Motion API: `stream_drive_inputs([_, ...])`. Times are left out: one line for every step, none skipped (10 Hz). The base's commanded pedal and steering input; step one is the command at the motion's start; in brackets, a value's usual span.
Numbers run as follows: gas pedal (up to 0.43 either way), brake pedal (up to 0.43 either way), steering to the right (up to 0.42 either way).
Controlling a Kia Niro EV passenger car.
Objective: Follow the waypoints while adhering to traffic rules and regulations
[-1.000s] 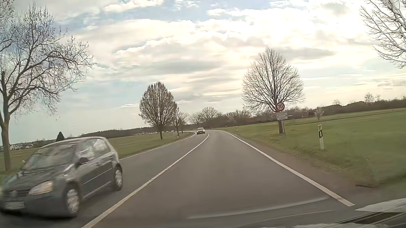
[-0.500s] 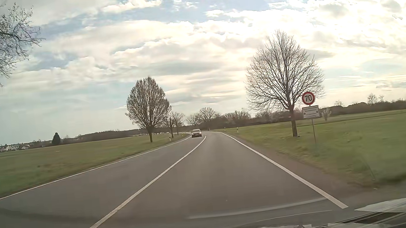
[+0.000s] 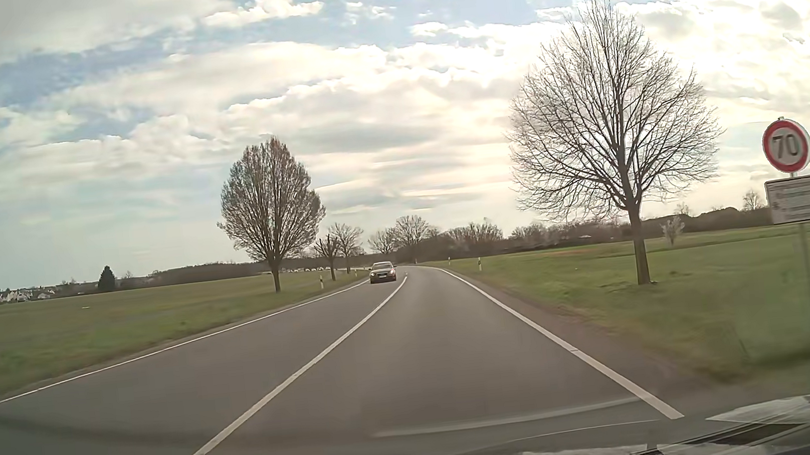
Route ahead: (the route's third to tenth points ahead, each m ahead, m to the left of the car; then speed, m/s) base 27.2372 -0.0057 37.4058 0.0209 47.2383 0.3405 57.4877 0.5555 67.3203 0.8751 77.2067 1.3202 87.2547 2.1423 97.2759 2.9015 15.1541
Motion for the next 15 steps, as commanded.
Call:
stream_drive_inputs([0.378,0.000,-0.003])
stream_drive_inputs([0.378,0.000,-0.004])
stream_drive_inputs([0.378,0.000,-0.004])
stream_drive_inputs([0.378,0.000,-0.004])
stream_drive_inputs([0.378,0.000,-0.004])
stream_drive_inputs([0.378,0.000,-0.005])
stream_drive_inputs([0.378,0.000,-0.006])
stream_drive_inputs([0.378,0.000,-0.006])
stream_drive_inputs([0.378,0.000,-0.006])
stream_drive_inputs([0.370,0.000,-0.006])
stream_drive_inputs([0.350,0.000,-0.006])
stream_drive_inputs([0.350,0.000,-0.006])
stream_drive_inputs([0.339,0.000,-0.006])
stream_drive_inputs([0.339,0.000,-0.006])
stream_drive_inputs([0.339,0.000,-0.006])
